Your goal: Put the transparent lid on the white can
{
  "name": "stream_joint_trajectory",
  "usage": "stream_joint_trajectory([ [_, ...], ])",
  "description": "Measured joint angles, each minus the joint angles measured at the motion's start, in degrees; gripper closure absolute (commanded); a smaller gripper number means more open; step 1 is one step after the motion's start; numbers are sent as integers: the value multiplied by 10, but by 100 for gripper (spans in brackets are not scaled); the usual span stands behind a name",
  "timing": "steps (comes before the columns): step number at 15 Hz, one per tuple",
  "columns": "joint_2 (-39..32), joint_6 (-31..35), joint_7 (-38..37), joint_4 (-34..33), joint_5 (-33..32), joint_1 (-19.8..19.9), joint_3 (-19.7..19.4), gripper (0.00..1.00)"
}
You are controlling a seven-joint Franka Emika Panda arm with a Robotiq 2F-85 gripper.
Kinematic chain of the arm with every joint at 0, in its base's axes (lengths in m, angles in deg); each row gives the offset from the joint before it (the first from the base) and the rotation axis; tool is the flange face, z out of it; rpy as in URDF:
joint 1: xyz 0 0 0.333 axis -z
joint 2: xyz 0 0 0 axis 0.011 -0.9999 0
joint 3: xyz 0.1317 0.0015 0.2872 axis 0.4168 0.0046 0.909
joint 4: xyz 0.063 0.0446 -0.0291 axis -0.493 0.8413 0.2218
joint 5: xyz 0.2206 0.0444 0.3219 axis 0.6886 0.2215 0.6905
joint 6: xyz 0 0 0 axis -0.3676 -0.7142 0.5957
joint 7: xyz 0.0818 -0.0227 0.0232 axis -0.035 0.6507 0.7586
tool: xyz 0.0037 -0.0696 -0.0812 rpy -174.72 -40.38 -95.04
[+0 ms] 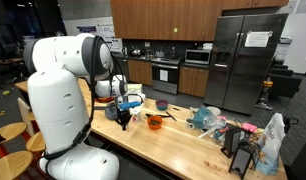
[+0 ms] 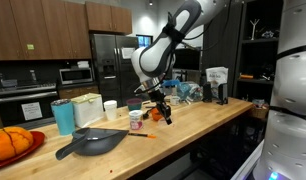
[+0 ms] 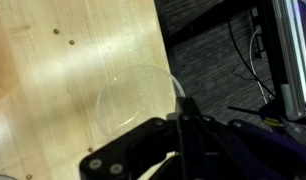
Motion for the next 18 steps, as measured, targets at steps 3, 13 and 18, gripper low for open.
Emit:
stream_joint_trajectory([
  [3,0,-1,-11,-16,-21,-11,1,100],
  [13,-3,-21,-4,-84,-24,-5,-16,100],
  [18,-28,-21,43,-116,-24,7,-30,100],
])
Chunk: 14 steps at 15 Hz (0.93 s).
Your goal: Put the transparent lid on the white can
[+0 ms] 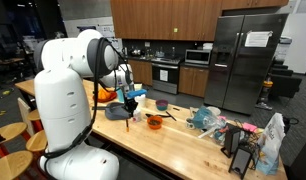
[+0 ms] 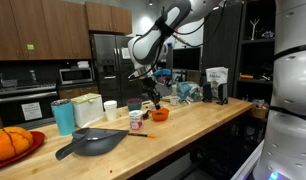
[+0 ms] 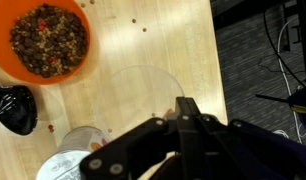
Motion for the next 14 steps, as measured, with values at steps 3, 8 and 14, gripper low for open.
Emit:
stream_joint_trajectory([
  [3,-31,0,22,-29,0,8,-5,100],
  [8,-98,1,58,-97,2,12,-4,100],
  [14,-168,-2,76,-176,0,-1,15,100],
])
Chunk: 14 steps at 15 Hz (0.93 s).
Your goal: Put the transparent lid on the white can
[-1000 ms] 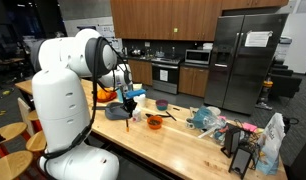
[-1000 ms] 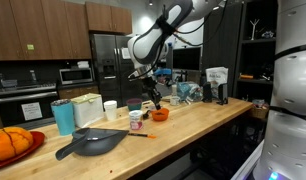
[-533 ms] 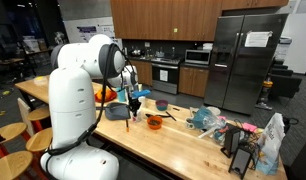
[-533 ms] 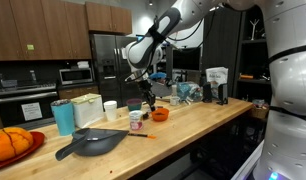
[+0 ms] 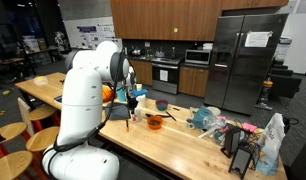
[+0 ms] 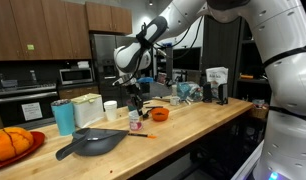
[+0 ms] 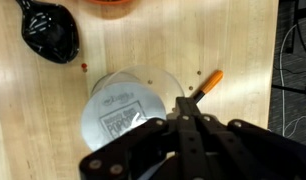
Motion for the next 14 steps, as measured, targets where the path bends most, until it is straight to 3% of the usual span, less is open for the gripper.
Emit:
stream_joint_trajectory([
  [6,-35,-16,3,-52,-2,-12,5,100],
  [14,-44,-27,11,-67,-2,-11,3,100],
])
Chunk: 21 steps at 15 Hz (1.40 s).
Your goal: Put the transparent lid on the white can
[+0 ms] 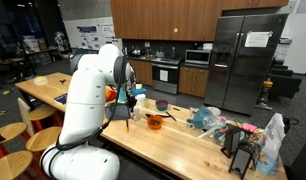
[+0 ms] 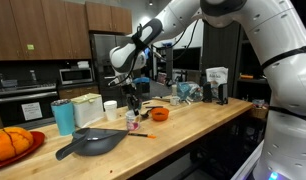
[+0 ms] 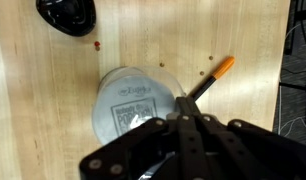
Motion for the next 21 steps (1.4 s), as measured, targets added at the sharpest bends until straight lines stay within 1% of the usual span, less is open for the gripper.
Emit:
stream_joint_trajectory([
  [7,-6,-14,3,-13,-7,-3,1,100],
  [15,-15,-33,3,-35,-29,-17,3,100],
  [21,-25,-40,3,-45,-30,-21,4,100],
])
